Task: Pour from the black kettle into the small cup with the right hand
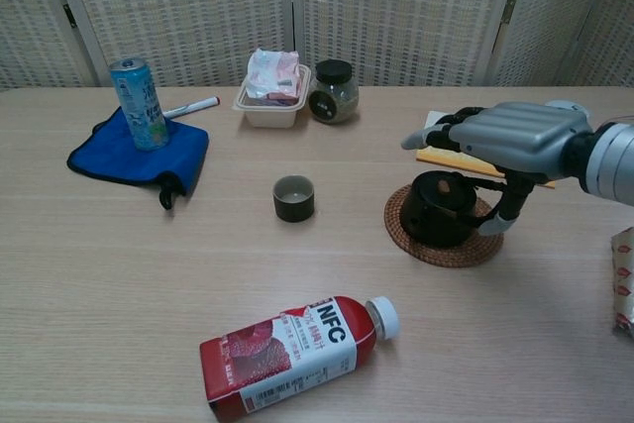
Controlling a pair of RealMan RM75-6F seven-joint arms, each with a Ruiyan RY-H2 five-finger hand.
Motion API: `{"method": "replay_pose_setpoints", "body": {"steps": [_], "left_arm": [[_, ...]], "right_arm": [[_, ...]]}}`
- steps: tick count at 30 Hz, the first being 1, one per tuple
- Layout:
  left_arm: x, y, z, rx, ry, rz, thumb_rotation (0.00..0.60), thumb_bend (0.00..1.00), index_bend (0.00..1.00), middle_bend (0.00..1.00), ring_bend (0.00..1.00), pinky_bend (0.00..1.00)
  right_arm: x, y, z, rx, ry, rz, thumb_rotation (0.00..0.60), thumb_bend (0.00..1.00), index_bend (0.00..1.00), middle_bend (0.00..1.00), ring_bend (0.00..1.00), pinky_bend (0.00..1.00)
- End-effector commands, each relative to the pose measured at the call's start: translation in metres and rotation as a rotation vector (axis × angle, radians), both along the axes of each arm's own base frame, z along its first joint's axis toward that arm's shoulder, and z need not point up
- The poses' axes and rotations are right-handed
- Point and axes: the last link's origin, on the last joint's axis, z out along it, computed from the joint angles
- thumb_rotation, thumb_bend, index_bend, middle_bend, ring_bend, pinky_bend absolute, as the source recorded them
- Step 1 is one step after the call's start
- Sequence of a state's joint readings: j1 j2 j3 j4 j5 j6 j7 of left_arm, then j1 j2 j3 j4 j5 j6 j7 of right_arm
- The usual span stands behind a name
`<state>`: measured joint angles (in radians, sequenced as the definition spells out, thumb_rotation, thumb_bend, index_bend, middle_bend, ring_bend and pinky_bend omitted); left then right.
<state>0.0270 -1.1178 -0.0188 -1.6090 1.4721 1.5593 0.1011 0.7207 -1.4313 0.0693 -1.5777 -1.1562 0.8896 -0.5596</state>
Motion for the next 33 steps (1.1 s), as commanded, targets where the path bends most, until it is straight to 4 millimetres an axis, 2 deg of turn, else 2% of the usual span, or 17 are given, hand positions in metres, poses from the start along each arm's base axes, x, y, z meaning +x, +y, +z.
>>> {"method": "replay_pose_setpoints", "body": {"steps": [1, 7, 13, 18, 33], "left_arm": [[0.0, 0.0, 0.0, -0.002, 0.0, 0.0, 0.6, 0.11, 0.22, 0.11, 0.14, 0.05], [0.002, -0.001, -0.002, -0.005, -0.007, -0.01, 0.6, 0.11, 0.22, 0.11, 0.14, 0.05], [0.004, -0.001, -0.003, -0.006, -0.009, -0.014, 0.6, 0.11, 0.22, 0.11, 0.14, 0.05], [0.005, -0.002, -0.002, -0.004, -0.006, -0.011, 0.6, 0.11, 0.22, 0.11, 0.14, 0.05], [0.005, -0.002, -0.003, -0.009, -0.003, -0.005, 0.6, 0.11, 0.22, 0.11, 0.14, 0.05]], "right_arm": [[0.0, 0.007, 0.006, 0.011, -0.035, 0.015, 0.6, 0.0, 0.03, 0.16, 0.04, 0.0], [-0.006, 0.019, 0.02, 0.012, -0.057, 0.062, 0.6, 0.0, 0.2, 0.28, 0.18, 0.0], [-0.016, 0.021, 0.025, 0.007, -0.053, 0.071, 0.6, 0.0, 0.28, 0.33, 0.24, 0.0], [-0.022, 0.021, 0.026, 0.008, -0.05, 0.076, 0.6, 0.0, 0.32, 0.36, 0.27, 0.0], [-0.033, 0.019, 0.018, 0.036, -0.032, 0.062, 0.6, 0.0, 0.37, 0.42, 0.33, 0.0]]}}
